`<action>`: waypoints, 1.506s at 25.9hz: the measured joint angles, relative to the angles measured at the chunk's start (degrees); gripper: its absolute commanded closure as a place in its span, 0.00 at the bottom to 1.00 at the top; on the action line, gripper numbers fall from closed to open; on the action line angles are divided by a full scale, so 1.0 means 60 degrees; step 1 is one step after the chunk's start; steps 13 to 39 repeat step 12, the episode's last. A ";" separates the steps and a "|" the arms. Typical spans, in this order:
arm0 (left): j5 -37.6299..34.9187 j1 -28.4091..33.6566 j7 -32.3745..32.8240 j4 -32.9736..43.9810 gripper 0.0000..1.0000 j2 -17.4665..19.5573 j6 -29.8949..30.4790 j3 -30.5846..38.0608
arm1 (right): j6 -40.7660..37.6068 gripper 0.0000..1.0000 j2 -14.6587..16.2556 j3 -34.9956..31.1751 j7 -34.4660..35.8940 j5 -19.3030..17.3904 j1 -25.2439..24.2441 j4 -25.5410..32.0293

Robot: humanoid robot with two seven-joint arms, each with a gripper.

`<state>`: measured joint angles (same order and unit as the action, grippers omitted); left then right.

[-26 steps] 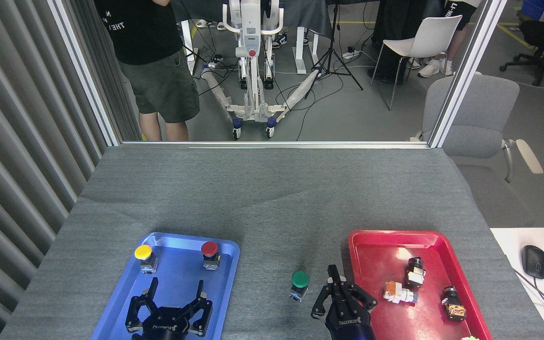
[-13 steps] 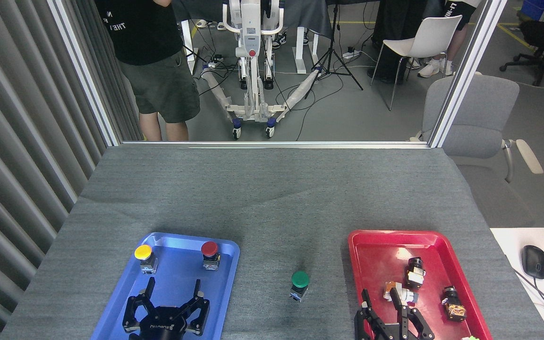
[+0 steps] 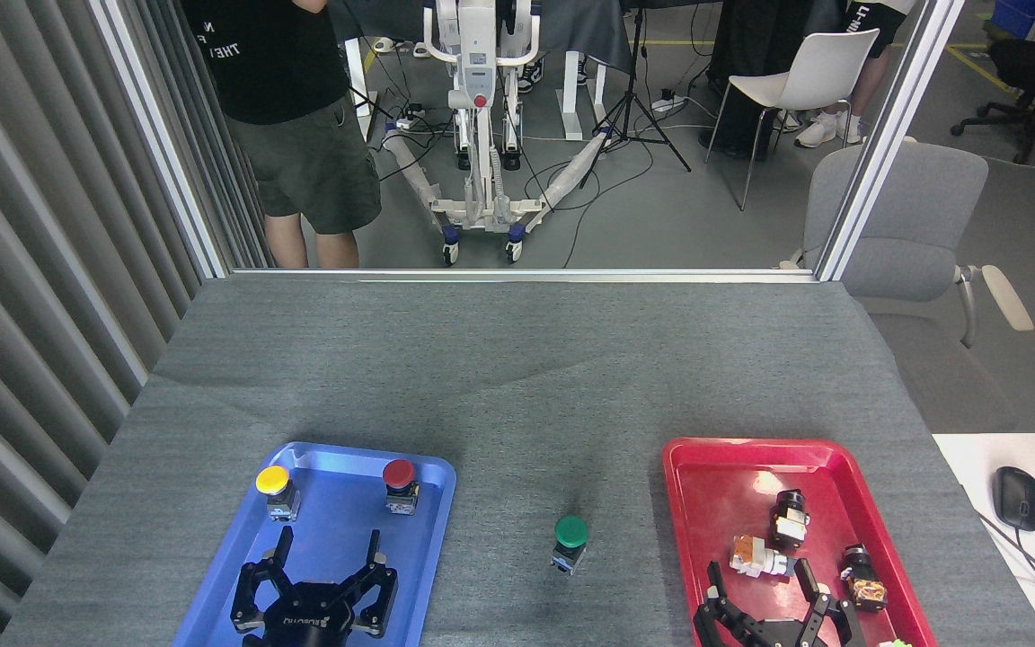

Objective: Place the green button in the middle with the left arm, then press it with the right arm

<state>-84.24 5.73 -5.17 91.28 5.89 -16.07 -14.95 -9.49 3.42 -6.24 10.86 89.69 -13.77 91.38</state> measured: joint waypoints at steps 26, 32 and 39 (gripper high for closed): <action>0.0006 0.0049 -0.0333 0.0035 0.01 -0.0026 -0.0139 0.0030 | 0.0033 0.00 0.0129 -0.0274 0.0023 -0.0007 -0.0033 0.0004; 0.0006 0.0049 -0.0333 0.0035 0.01 -0.0026 -0.0139 0.0030 | 0.0033 0.00 0.0129 -0.0274 0.0023 -0.0007 -0.0033 0.0004; 0.0006 0.0049 -0.0333 0.0035 0.01 -0.0026 -0.0139 0.0030 | 0.0033 0.00 0.0129 -0.0274 0.0023 -0.0007 -0.0033 0.0004</action>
